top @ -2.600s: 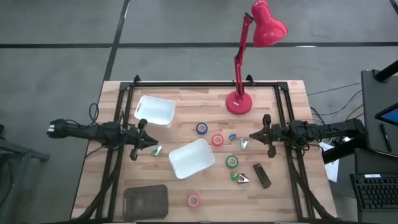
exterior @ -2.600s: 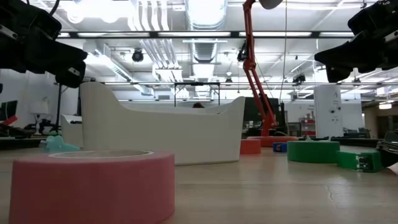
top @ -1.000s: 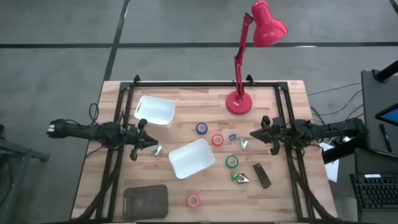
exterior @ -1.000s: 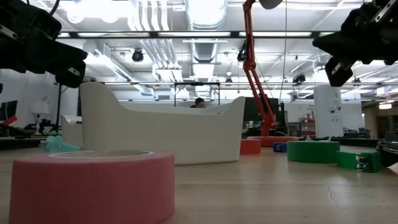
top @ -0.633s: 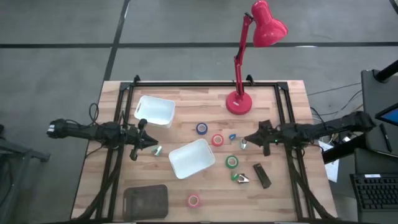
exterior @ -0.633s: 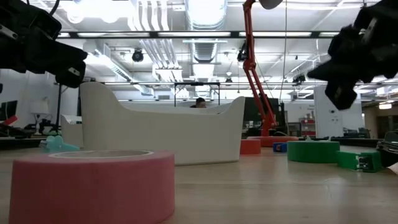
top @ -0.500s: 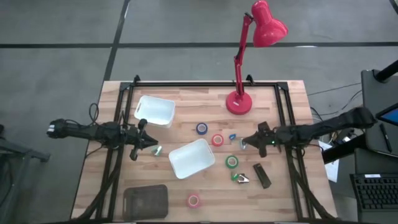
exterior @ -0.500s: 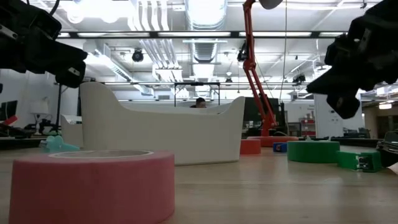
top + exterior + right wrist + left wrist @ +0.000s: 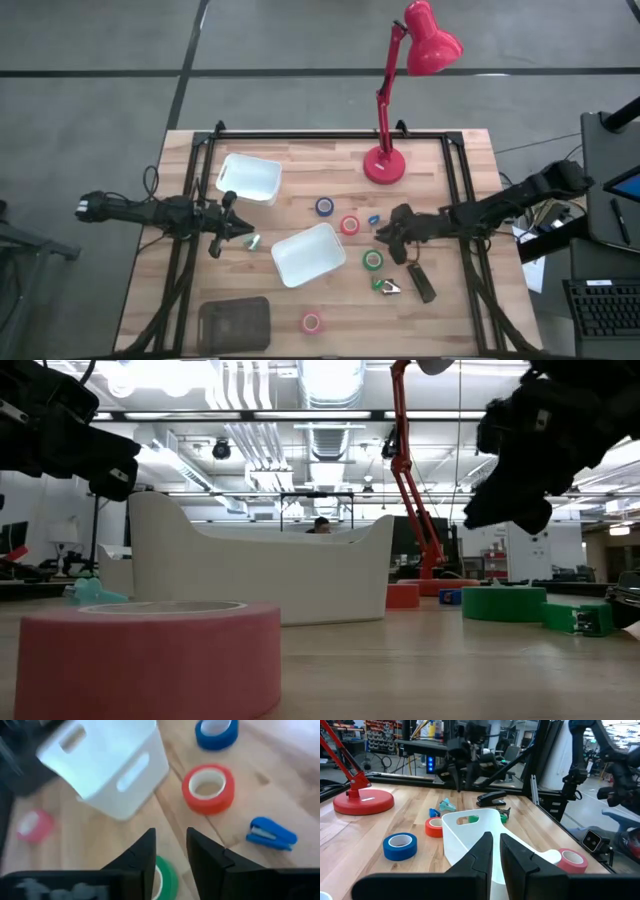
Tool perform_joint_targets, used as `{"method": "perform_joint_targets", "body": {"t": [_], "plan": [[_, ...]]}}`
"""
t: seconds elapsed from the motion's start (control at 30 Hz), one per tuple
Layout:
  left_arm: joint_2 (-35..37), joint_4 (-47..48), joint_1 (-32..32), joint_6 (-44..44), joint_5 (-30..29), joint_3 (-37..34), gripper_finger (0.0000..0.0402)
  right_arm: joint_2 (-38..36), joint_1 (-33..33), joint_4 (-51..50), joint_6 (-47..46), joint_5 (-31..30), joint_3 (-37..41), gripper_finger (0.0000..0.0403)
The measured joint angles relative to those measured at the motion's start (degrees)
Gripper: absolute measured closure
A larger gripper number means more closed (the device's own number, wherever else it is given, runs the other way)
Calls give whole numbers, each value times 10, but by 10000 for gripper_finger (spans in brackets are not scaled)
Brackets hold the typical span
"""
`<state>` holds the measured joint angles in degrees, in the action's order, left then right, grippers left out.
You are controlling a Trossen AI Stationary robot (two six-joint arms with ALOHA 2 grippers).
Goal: Pick and place Stapler, Stapler remover, tape
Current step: Put the green tape into the bottom white bin
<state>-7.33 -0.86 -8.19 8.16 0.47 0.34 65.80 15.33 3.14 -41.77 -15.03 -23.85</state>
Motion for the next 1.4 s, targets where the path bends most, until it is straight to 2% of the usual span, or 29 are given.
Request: {"method": "perform_joint_targets", "body": {"t": [0.3, 0.5, 0.6, 1.07, 1.4], "plan": [[0, 0, 0, 0, 0, 0, 362, 148, 37, -161, 21, -17, -133, 283], [0, -1, 0, 0, 0, 0, 362, 212, 48, -270, 20, -46, -200, 292], [0, -2, 0, 0, 0, 0, 362, 234, 50, -292, 19, -46, -217, 294], [0, -3, 0, 0, 0, 0, 362, 258, 58, -292, -1, -23, -230, 288], [0, -4, 0, 0, 0, 0, 362, 243, 62, -295, 19, 0, -237, 285]]}}
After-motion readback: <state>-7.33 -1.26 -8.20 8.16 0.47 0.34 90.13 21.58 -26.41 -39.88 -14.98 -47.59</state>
